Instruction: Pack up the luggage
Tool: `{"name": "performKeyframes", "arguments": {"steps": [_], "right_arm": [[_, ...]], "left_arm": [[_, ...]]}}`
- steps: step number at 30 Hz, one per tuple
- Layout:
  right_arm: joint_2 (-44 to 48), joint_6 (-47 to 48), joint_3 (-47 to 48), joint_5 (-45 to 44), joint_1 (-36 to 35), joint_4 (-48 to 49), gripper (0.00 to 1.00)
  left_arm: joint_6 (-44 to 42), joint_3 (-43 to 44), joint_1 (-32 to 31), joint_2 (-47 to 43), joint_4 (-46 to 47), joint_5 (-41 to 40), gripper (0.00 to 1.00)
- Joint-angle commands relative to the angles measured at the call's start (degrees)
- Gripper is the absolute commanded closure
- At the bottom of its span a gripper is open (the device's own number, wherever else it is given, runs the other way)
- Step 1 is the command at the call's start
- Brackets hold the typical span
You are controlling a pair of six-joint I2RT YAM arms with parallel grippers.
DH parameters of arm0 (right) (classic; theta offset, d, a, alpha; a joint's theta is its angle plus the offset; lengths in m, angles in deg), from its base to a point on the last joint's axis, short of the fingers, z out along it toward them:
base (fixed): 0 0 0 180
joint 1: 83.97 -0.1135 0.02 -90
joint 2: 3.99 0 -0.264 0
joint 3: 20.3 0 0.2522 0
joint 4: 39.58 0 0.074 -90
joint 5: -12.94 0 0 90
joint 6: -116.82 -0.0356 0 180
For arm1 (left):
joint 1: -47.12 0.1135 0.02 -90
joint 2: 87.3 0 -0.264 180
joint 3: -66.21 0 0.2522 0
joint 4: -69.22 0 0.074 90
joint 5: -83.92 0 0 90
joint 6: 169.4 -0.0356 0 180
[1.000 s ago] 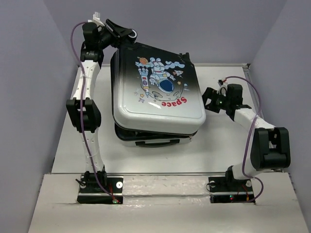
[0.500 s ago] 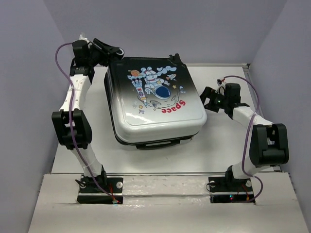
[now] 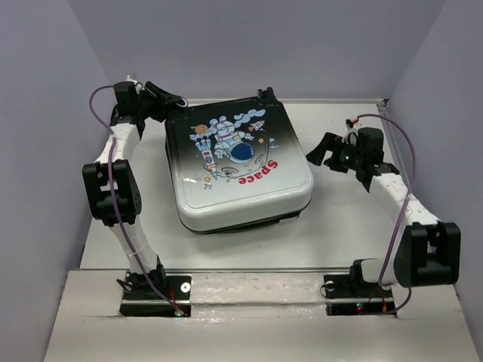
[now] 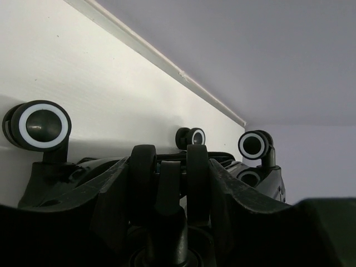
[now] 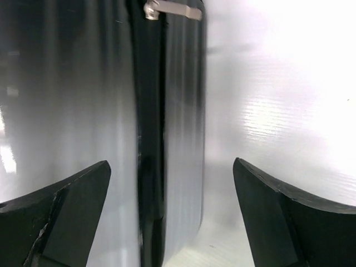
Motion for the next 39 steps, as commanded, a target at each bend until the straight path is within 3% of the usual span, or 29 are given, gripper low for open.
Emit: {"name": "performKeyframes", "arguments": {"steps": [1,3,5,7,9,10,11,13,15,18,21,26,31,32,33,35,36,39], "right_arm": [[9.8,1.7,1.2,-2.0,-0.5,-2.8,0.06],[13.3,1.9,0.4,-1.0,-0.5,-3.6,0.09],[17.0,2.1,-0.7,-0.4,-1.0,-3.9,0.21],[22.2,1.9,-2.1,2.2,-3.5,-4.4,0.46],[26.4,1.8,-2.9,3.3,-6.8,-5.4,0.59],[27.3,1.8,-2.9,2.7,-11.8,-6.1,0.7],[28.0,1.9,-2.9,1.9,-15.0,-6.9,0.74],[28.8,2.7,-2.6,-3.4,-25.2,-9.9,0.8],[29.5,2.9,-3.0,-7.6,-31.2,-12.6,0.82],[33.8,1.4,-5.8,-14.4,-37.0,-14.9,0.83],[37.4,-1.0,-10.0,-15.5,-37.0,-15.9,0.83],[38.8,-4.4,-16.0,-17.4,-37.5,-15.9,0.83],[40.5,-7.7,-17.0,-19.8,-37.5,-20.9,0.81],[39.6,-9.8,-17.3,-22.0,-37.5,-21.6,0.75],[39.6,-9.8,-17.3,-22.0,-37.5,-21.6,0.75],[37.7,-11.3,-18.3,-26.0,-37.5,-21.6,0.6],[37.4,-11.9,-18.6,-28.3,-37.5,-20.9,0.48],[37.8,-13.2,-20.7,-32.7,-37.5,-18.8,0.31]], "left_arm": [[-0.8,4.2,-0.7,-0.4,4.4,6.2,0.94],[-1.3,4.2,-0.7,0.5,4.4,5.9,0.94],[-1.6,4.3,-0.7,1.3,4.3,5.7,0.94],[-1.7,5.6,-0.8,2.8,4.3,6.1,0.94],[-1.5,6.9,-0.7,3.9,4.4,6.0,0.94],[-1.4,7.5,-0.8,4.2,4.4,6.2,0.94],[-1.3,8.1,-0.8,4.5,4.4,6.3,0.94],[-1.4,10.0,-0.8,5.2,3.8,6.7,0.94],[-1.6,10.7,-0.9,5.4,3.4,6.6,0.94],[-2.4,11.3,-0.9,6.1,2.7,6.2,0.89],[-4.2,14.0,-0.9,7.9,0.0,5.6,0.7],[-5.4,17.4,-0.9,9.1,-1.6,5.2,0.48],[-6.6,25.9,-1.0,10.0,-5.3,5.2,0.22],[-7.7,26.6,-1.1,9.6,-7.3,4.9,0.19],[-7.7,26.6,-1.1,9.0,-7.3,4.9,0.19],[-9.0,23.8,-1.2,6.1,-7.5,4.0,0.14],[-10.6,20.8,-1.2,5.0,-7.8,3.1,0.12],[-11.7,13.9,-0.7,-0.6,-8.9,-1.5,0.06]]}}
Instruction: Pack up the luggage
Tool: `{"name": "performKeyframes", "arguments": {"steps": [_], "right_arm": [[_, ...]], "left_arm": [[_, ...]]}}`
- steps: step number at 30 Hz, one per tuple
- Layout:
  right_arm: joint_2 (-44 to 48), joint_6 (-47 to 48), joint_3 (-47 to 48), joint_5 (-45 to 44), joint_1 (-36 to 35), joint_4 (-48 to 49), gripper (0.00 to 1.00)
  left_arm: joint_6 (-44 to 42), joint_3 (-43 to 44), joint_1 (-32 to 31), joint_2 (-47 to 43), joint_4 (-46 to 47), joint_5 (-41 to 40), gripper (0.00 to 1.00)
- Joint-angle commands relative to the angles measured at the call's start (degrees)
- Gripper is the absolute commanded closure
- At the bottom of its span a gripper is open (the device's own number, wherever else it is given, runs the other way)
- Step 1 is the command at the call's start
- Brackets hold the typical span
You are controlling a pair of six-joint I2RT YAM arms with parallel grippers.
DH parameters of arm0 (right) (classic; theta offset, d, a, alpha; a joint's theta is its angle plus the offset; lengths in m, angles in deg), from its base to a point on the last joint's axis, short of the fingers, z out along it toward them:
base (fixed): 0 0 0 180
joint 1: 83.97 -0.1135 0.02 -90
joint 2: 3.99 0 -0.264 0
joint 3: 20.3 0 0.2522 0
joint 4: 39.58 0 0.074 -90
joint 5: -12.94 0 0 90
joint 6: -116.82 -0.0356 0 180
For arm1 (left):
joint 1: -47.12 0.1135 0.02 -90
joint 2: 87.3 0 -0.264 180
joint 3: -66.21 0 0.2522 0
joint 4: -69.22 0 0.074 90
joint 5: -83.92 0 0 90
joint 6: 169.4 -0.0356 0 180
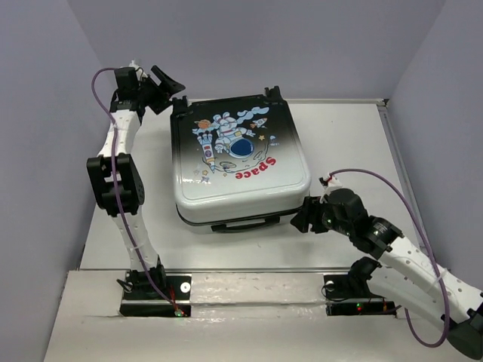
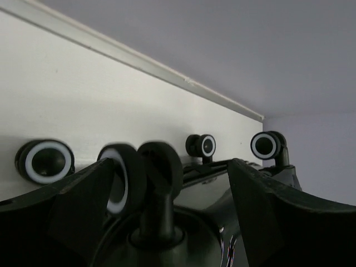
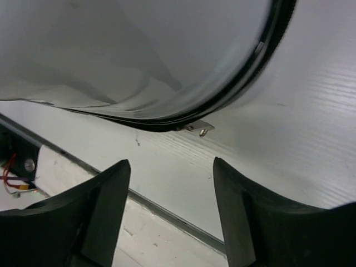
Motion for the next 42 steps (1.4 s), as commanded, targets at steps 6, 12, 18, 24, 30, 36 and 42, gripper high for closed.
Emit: {"name": "performKeyframes", "arguments": {"steps": [6,12,18,24,30,36,42], "right_arm": [[-0.3,-1.9,-8.5,-6.8,-0.4,14.4,0.3],[0.7,1.8,-14.0,-6.3,-0.4,28.3,0.36],[3.8,3.6,-17.0,-9.6,-0.4,33.8,0.4],[-1.5,5.5,-17.7,-7.9,-0.4,41.9,0.41],[-0.3,6.1,-19.3,-6.8,-0.4,46.7,0.6],[-1.4,4.6,-19.9,-5.3,-0.4,49.0,0.92],[-4.4,1.8,-18.0,-4.7,-5.8,44.3,0.93]], "left_arm": [[1.9,-25.6,0.6,-28.2,7.1,-9.0,0.12],[-1.0,-44.3,2.4,-45.6,5.9,-16.0,0.16],[-4.2,-60.6,4.8,-58.6,1.7,-21.0,0.19],[-2.4,-73.2,5.4,-67.5,1.8,-19.8,0.2],[0.7,-82.7,5.4,-67.7,5.9,-14.8,0.23],[1.6,-88.3,4.8,-65.2,12.0,-11.2,0.28],[7.2,-93.0,-4.4,-66.4,16.5,-13.9,0.33]]}}
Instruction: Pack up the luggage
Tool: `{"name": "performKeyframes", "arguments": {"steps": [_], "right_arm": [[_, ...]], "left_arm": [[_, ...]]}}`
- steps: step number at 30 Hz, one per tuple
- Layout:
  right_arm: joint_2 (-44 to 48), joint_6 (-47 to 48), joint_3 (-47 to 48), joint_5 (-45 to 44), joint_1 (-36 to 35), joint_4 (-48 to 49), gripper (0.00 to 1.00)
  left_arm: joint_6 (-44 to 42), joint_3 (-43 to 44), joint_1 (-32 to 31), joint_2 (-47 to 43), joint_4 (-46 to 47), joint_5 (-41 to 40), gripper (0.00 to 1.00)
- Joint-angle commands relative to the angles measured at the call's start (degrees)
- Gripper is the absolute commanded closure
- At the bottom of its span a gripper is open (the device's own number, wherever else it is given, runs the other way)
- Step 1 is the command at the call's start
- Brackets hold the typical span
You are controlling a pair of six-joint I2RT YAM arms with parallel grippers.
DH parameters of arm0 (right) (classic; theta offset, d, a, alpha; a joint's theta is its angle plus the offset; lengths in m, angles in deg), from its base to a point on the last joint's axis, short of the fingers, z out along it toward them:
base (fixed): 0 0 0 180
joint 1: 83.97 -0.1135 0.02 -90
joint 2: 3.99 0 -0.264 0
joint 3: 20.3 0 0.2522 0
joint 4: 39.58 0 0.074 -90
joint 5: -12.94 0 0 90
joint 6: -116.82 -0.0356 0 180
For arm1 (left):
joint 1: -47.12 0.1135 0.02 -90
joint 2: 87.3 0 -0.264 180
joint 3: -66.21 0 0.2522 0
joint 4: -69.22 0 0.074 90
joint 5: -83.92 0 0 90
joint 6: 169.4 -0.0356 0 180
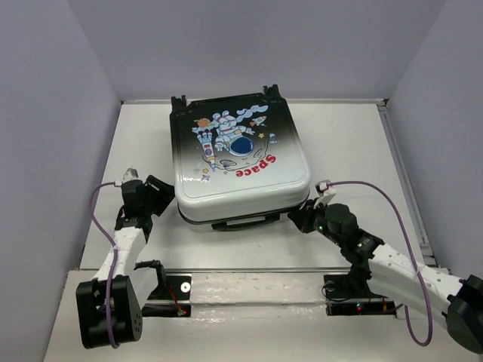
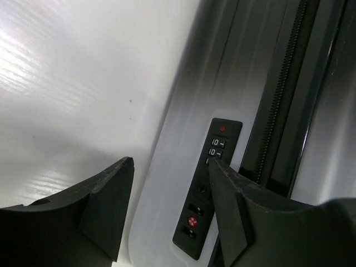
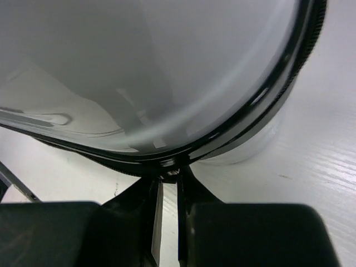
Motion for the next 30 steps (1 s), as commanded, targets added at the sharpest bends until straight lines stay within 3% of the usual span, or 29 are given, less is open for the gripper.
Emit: {"name": "performKeyframes", "arguments": {"steps": [1,3,6,10,15,19,22,25,29,30], "right_arm": [[-3.4,-3.3,5.0,-1.3,-6.7,4.9,0.93],[-6.5,-3.8,8.3,-6.5,-13.2,1.6,0.93],[-14.8,-5.3,16.5,-20.0,-29.6,-6.5,0.93],[-29.8,-6.1,27.8,-25.2,-39.5,-8.9,0.93],[-48.6,-1.8,43.5,-23.6,-45.1,-5.6,0.93],[-54.8,2.2,49.7,-20.1,-47.9,-1.2,0.93],[-55.9,3.9,48.0,-18.9,-47.9,7.1,0.93],[-53.6,1.6,44.2,-21.0,-47.9,6.4,0.93],[-43.4,-3.7,32.9,-21.3,-47.9,5.2,0.93],[-39.3,-4.4,29.3,-20.9,-47.9,2.9,0.93]], "left_arm": [[6.2,-4.3,-12.0,-1.3,6.4,1.6,0.33],[9.1,-5.8,-15.5,-1.3,8.9,-0.2,0.33],[12.4,-7.6,-18.8,-0.6,12.9,-1.9,0.33],[14.7,-7.4,-22.5,-1.2,13.6,-3.8,0.35],[18.3,-6.8,-28.0,-3.5,14.7,-6.9,0.36],[17.3,-4.5,-31.8,-2.7,14.4,-9.1,0.37],[15.8,-3.0,-33.6,-0.7,13.3,-11.7,0.37],[12.1,1.6,-33.5,0.3,8.3,-14.5,0.34],[4.7,9.8,-27.6,-0.6,0.0,-16.7,0.18],[2.4,11.5,-23.2,-0.6,-1.8,-15.2,0.15]]}}
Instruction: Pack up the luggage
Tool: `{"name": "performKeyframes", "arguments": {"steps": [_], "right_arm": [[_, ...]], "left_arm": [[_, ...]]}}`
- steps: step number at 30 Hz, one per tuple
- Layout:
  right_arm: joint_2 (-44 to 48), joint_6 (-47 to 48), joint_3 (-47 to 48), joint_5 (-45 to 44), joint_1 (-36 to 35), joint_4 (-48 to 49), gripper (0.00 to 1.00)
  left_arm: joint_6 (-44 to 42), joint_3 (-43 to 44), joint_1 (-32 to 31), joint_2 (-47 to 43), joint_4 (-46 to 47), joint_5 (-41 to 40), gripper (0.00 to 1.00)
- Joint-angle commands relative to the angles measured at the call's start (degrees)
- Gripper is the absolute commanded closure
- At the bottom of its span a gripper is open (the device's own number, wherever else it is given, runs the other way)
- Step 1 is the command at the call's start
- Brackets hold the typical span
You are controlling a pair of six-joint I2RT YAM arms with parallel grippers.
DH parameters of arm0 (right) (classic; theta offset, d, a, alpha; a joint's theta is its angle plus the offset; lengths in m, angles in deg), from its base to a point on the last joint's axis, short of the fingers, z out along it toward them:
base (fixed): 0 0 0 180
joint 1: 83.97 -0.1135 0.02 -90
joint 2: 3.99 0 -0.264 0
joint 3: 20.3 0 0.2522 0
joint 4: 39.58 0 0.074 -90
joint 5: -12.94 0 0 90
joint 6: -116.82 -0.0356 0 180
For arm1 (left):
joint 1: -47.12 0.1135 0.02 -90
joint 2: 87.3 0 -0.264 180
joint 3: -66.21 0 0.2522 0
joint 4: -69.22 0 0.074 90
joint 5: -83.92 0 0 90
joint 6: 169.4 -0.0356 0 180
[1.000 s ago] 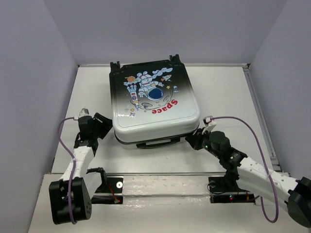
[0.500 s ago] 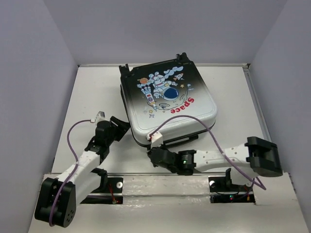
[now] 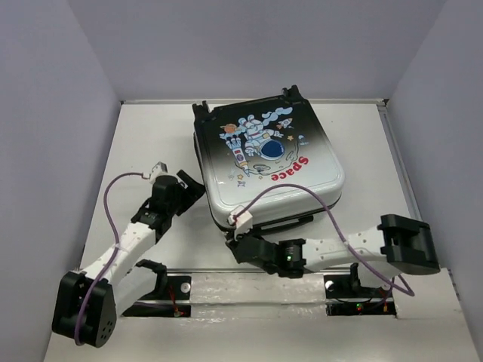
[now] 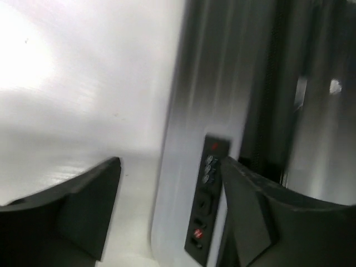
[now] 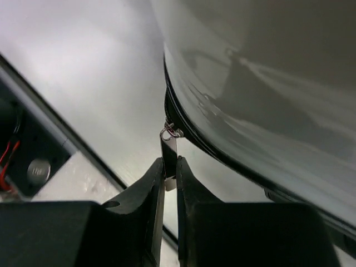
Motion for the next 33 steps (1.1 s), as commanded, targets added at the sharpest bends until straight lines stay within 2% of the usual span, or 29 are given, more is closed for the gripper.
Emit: {"name": "performKeyframes", "arguments": {"steps": [1,2,5,6,9,11,12,13,15,19,23,27,33], "right_arm": [[11.6,-5.8,-9.1,9.7,-4.9,2.0,0.84],[13.3,-7.4,-10.3,10.2,-4.9,0.2,0.71],[18.9,-10.4,-14.1,11.6,-4.9,-7.2,0.22],[20.1,-13.1,-14.7,11.5,-4.9,-11.5,0.18],[24.2,-18.7,-17.4,9.6,-4.9,-17.4,0.2],[27.1,-22.6,-19.7,7.2,-3.5,-19.5,0.33],[28.2,-23.8,-20.4,6.8,-2.9,-20.1,0.43],[30.0,-24.8,-21.1,6.3,-2.4,-20.5,0.64],[31.9,-26.4,-22.8,6.2,-1.7,-21.1,0.84],[35.2,-28.8,-24.1,4.7,-1.1,-24.3,0.83],[35.6,-31.4,-25.0,4.2,0.2,-26.9,0.7],[34.6,-34.7,-25.8,3.8,1.5,-28.6,0.64],[36.2,-35.4,-26.9,3.7,8.9,-31.5,0.46]], "left_arm": [[-8.4,13.2,7.7,-0.3,-2.0,6.9,0.1],[-9.1,14.5,10.1,0.0,-2.6,8.4,0.1],[-11.0,20.7,15.9,2.6,-4.1,11.7,0.05],[-11.1,22.4,16.8,4.5,-4.2,12.9,0.05],[-9.7,28.2,18.1,9.1,-2.5,14.8,0.04],[-8.1,32.1,18.1,14.7,0.8,18.1,0.03],[-7.9,34.1,18.1,17.2,1.2,19.5,0.02],[-7.7,38.3,18.1,20.1,1.2,21.1,0.02],[-7.4,42.5,18.1,28.4,1.3,26.7,0.01],[-5.8,51.6,18.1,39.6,3.8,33.4,0.01],[-1.2,54.8,18.1,45.7,12.3,39.0,0.01],[-0.4,60.5,17.6,51.5,11.5,38.8,0.01],[2.3,67.3,16.3,59.9,12.4,39.3,0.07]]}}
